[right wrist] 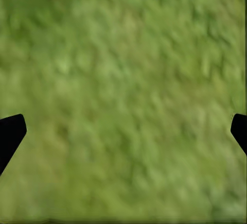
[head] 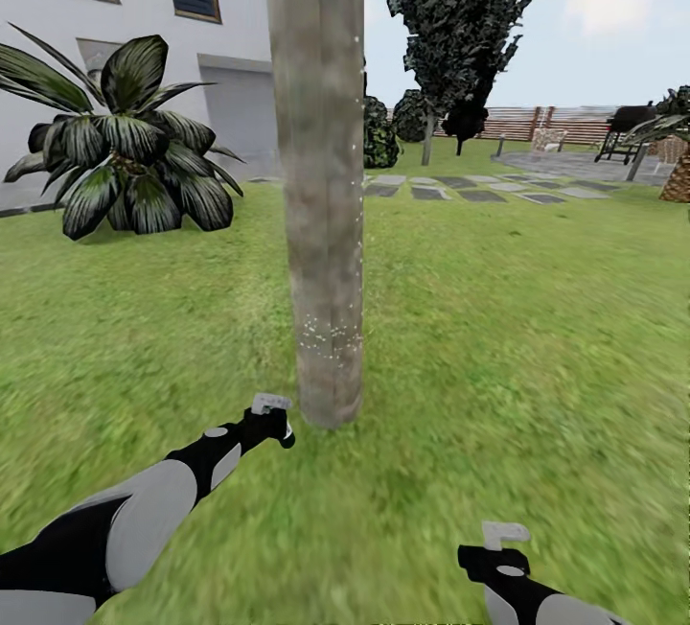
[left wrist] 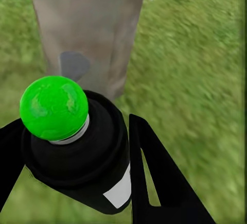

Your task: In the garden, pick up the pesticide atomizer on the floor and spray pesticide onto both trees until each tree trunk is fully covered.

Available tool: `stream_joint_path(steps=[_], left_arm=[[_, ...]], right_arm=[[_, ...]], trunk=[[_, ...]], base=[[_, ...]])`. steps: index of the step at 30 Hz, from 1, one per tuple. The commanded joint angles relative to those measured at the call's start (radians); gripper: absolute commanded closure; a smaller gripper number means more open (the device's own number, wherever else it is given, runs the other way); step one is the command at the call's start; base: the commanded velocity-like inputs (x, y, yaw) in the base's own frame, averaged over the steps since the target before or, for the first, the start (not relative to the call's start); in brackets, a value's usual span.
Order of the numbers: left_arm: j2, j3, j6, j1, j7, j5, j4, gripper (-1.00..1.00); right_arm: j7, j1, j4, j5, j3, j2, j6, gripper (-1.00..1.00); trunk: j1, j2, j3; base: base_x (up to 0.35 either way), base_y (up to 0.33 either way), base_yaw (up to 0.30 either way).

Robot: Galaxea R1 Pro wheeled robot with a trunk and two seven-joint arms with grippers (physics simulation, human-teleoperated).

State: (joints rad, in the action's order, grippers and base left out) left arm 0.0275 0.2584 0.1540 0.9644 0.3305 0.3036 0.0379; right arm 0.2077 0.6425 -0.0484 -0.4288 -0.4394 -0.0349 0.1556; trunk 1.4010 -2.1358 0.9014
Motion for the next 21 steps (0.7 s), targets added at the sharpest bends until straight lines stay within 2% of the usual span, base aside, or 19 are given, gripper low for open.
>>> stream_joint_path(steps=[1,4,5,6,7,8,10,14,15,19,20,21], left_arm=[[0.002,0.009,0.002,0.0,-0.001,0.009,0.0,1.0],[0.006,0.005,-0.01,0.0,-0.001,0.002,0.024,1.0],[0.02,0.004,-0.073,0.0,-0.001,-0.006,0.083,1.0],[0.031,0.004,-0.203,0.0,-0.001,-0.011,0.177,1.0],[0.034,0.004,-0.251,0.0,-0.002,-0.012,0.212,1.0],[0.041,0.004,-0.376,0.0,-0.002,-0.015,0.321,1.0],[0.051,0.002,-0.517,0.0,-0.001,-0.016,0.471,1.0],[0.07,0.001,-0.771,0.005,-0.001,-0.017,0.681,1.0],[0.072,0.0,-0.825,0.022,-0.001,-0.017,0.711,1.0],[0.073,0.001,-0.921,0.139,-0.001,-0.017,0.735,1.0],[0.074,0.001,-0.959,0.208,-0.001,-0.016,0.738,1.0],[0.074,0.001,-0.983,0.242,-0.001,-0.017,0.739,1.0]], right_arm=[[0.005,0.002,-0.005,-0.01,-0.008,-0.001,0.007,-1.0],[0.005,0.002,-0.004,-0.01,-0.008,-0.002,0.007,-1.0],[0.005,0.002,-0.004,-0.01,-0.008,-0.002,0.007,-1.0],[0.005,0.002,-0.004,-0.01,-0.008,-0.002,0.007,-1.0],[0.005,0.002,-0.004,-0.01,-0.008,-0.002,0.007,-1.0],[0.005,0.002,-0.004,-0.01,-0.008,-0.003,0.007,-1.0],[0.005,0.002,-0.004,-0.011,-0.008,-0.003,0.006,-1.0],[0.005,0.002,-0.004,-0.012,-0.008,-0.001,0.003,-1.0],[0.005,0.002,-0.004,-0.012,-0.008,-0.001,0.003,-1.0],[0.005,0.002,-0.004,-0.013,-0.008,-0.002,0.002,-1.0],[0.005,0.002,-0.004,-0.013,-0.008,-0.002,0.002,-1.0],[0.006,0.002,-0.004,-0.013,-0.008,-0.002,0.002,-1.0]], trunk=[[0.0,0.0,0.001],[0.0,0.0,0.001],[0.0,0.0,0.001],[0.0,0.0,0.001],[0.0,0.0,0.001],[0.0,0.0,0.001],[0.0,0.0,0.001],[0.0,0.0,0.001],[0.0,0.0,0.001],[0.0,0.0,0.001],[0.0,0.0,0.001],[0.0,0.0,0.001]], base=[[-0.02,0.035,-0.055],[-0.009,0.016,-0.025],[-0.003,0.006,-0.009],[-0.002,0.003,-0.005],[-0.001,0.002,-0.004],[-0.001,0.001,-0.002],[0.0,0.0,-0.001],[0.0,0.0,0.0],[0.0,0.0,0.0],[0.0,0.0,0.0],[0.0,0.0,0.0],[0.0,0.0,0.0]])
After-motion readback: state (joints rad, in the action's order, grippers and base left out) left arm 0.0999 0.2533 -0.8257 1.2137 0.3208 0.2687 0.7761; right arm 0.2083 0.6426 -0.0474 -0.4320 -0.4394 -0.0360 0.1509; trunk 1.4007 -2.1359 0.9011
